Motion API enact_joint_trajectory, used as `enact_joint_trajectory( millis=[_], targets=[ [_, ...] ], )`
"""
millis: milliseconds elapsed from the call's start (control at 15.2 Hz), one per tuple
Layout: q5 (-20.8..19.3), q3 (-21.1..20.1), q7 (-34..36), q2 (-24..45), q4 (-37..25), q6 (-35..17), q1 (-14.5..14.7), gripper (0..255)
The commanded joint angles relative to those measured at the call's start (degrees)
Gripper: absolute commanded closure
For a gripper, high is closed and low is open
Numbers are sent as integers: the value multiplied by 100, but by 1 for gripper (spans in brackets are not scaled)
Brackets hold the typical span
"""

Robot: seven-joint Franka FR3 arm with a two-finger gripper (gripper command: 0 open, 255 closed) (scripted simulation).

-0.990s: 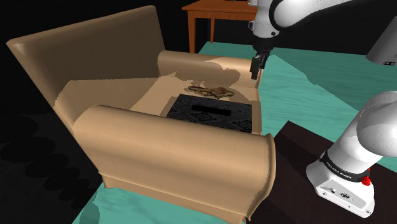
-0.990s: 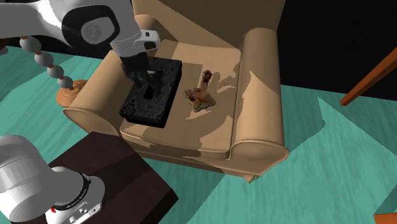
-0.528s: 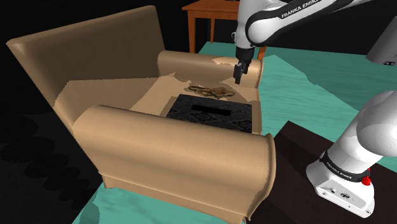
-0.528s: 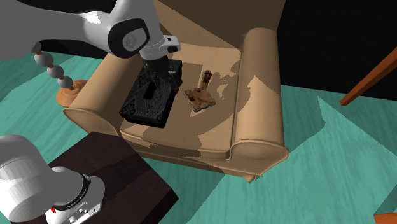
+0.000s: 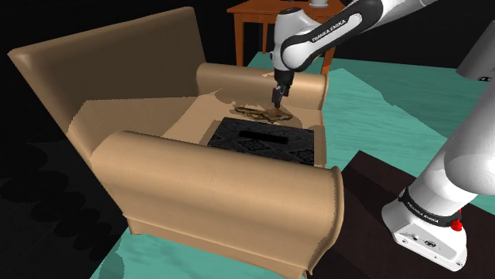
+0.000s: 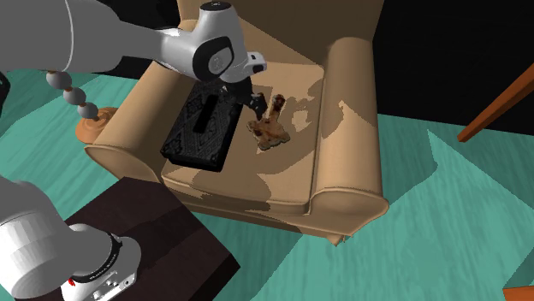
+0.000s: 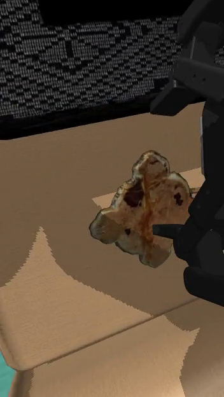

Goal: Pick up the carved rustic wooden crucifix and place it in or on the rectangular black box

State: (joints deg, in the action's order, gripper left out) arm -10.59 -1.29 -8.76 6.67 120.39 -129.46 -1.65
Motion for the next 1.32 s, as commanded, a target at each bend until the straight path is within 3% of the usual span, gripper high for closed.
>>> enact_joint_trajectory(
  millis=[0,660,1254],
  targets=[
    [-38,7,-31,483,-350,-181,-5,0],
    [-112,-3,-243,2601,-2497,-359,29,0],
    [-155,37,-218,3012,-2552,-719,6,0]
  ],
)
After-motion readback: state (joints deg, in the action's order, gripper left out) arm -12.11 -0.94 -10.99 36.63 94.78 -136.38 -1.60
